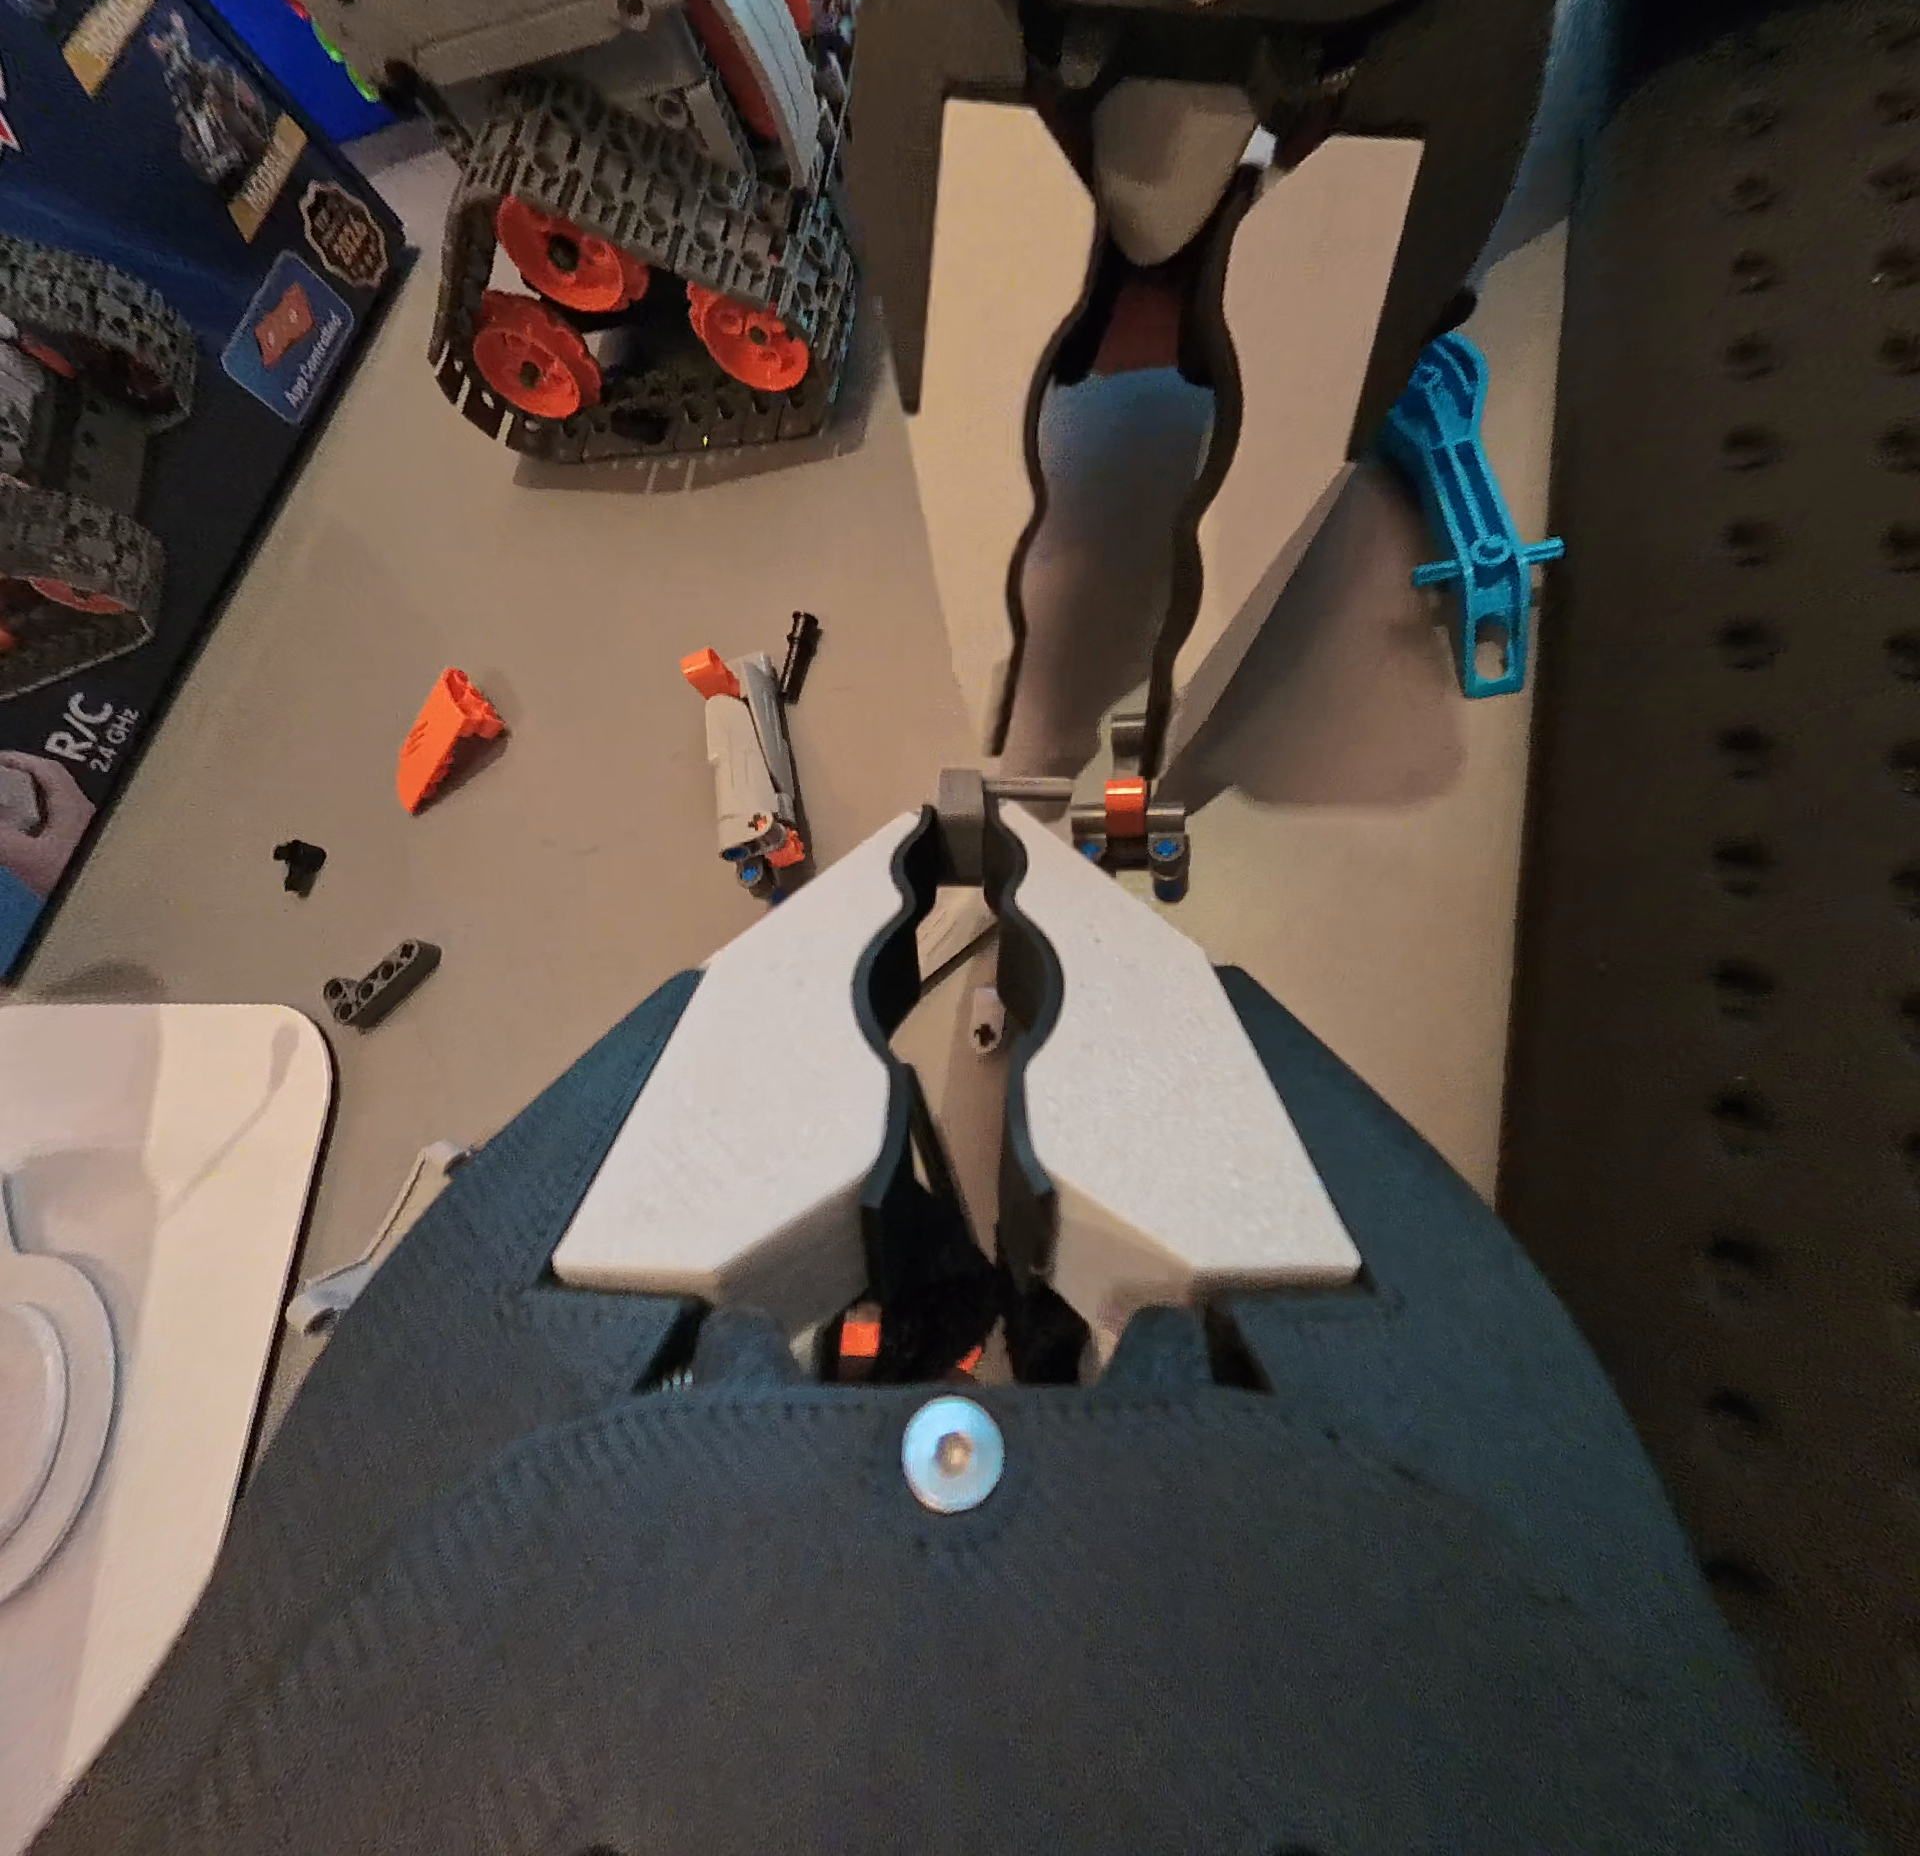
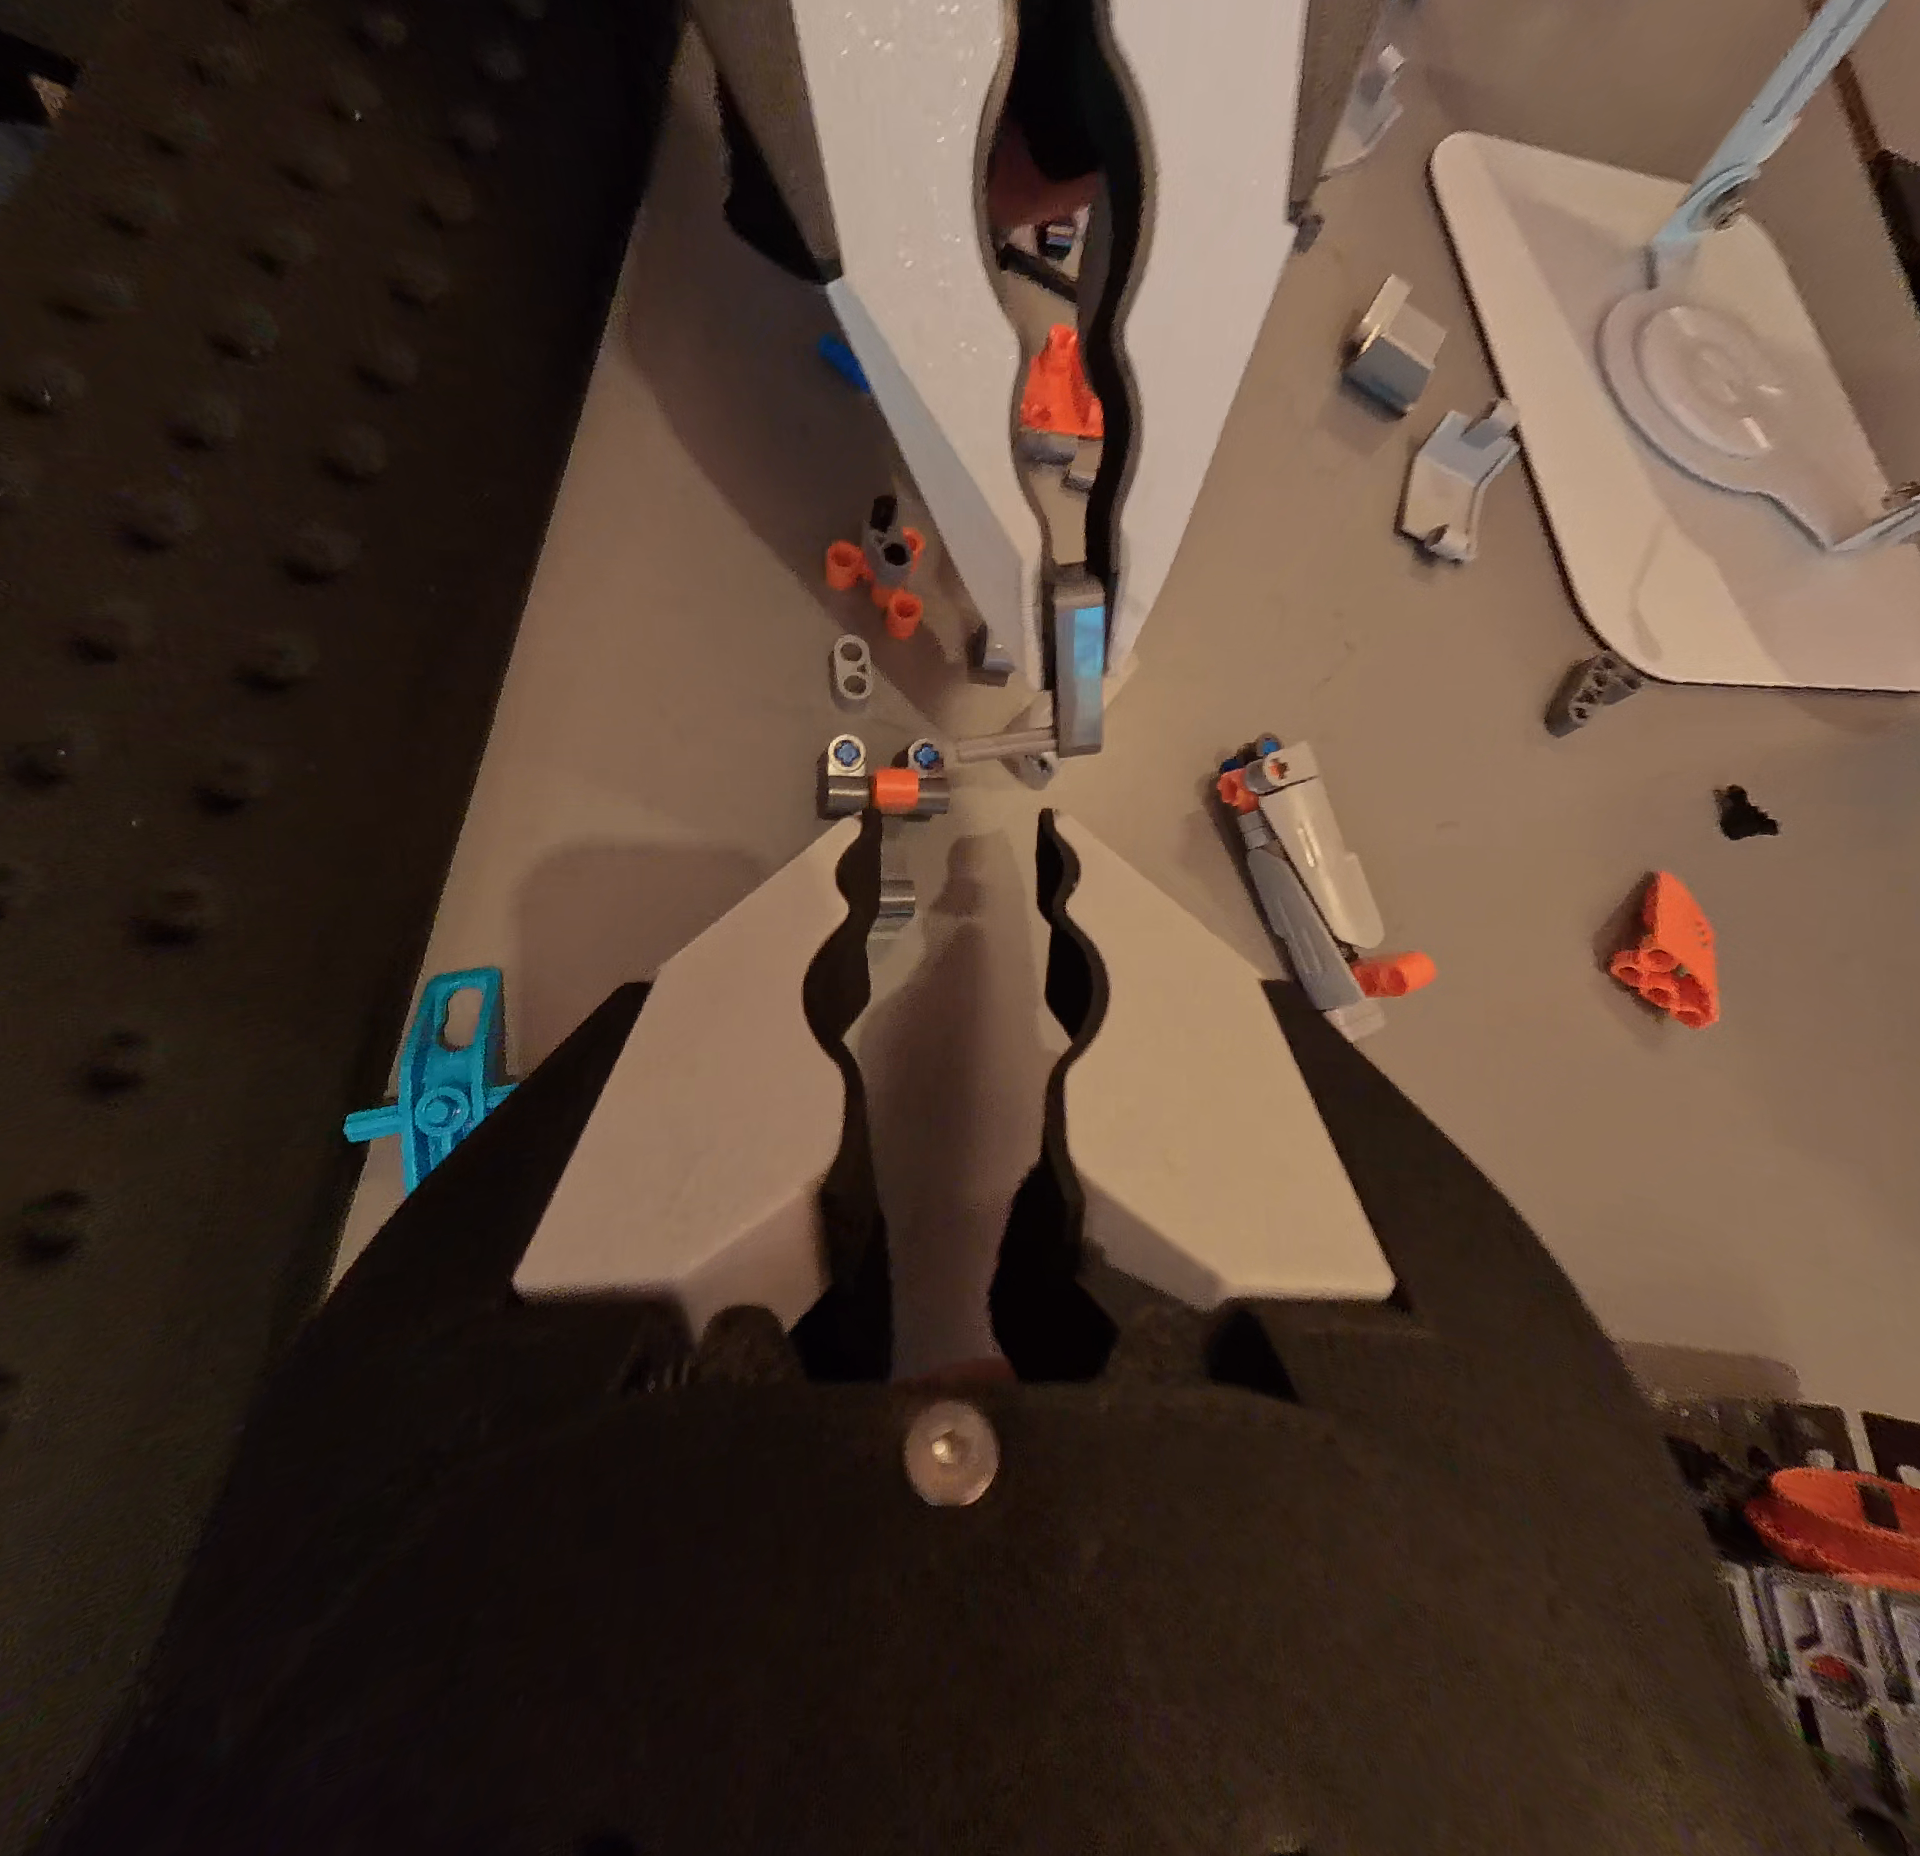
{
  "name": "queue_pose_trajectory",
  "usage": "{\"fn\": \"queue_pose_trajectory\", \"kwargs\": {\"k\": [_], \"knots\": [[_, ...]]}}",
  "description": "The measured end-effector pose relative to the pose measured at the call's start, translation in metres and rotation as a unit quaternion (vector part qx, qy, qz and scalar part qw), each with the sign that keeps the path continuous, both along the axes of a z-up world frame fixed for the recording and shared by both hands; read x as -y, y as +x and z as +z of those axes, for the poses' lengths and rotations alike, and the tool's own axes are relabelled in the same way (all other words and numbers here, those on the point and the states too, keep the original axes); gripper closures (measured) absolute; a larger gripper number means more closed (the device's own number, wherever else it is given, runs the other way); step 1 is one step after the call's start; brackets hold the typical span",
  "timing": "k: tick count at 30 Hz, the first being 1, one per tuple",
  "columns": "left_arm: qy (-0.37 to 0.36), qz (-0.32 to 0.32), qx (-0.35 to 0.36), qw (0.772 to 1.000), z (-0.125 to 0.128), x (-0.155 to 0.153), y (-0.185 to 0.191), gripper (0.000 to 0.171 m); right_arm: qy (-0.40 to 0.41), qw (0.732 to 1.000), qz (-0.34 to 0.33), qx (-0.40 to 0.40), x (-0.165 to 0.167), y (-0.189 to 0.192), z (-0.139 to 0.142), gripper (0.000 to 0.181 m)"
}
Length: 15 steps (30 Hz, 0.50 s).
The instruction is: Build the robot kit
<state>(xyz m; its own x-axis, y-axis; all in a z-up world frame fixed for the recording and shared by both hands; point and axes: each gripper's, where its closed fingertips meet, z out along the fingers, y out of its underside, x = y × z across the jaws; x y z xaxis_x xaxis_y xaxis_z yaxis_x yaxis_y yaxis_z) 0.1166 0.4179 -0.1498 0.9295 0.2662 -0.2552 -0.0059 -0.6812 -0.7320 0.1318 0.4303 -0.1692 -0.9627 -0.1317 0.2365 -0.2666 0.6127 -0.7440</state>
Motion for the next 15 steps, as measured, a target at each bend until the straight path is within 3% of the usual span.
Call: {"fn": "queue_pose_trajectory", "kwargs": {"k": [15], "knots": [[-0.072,-0.012,0.028,0.997,-0.014,-0.002,0.004,0.166,0.026,0.999,0.025,-0.006,0.003,0.012,-0.013,0.179]]}}
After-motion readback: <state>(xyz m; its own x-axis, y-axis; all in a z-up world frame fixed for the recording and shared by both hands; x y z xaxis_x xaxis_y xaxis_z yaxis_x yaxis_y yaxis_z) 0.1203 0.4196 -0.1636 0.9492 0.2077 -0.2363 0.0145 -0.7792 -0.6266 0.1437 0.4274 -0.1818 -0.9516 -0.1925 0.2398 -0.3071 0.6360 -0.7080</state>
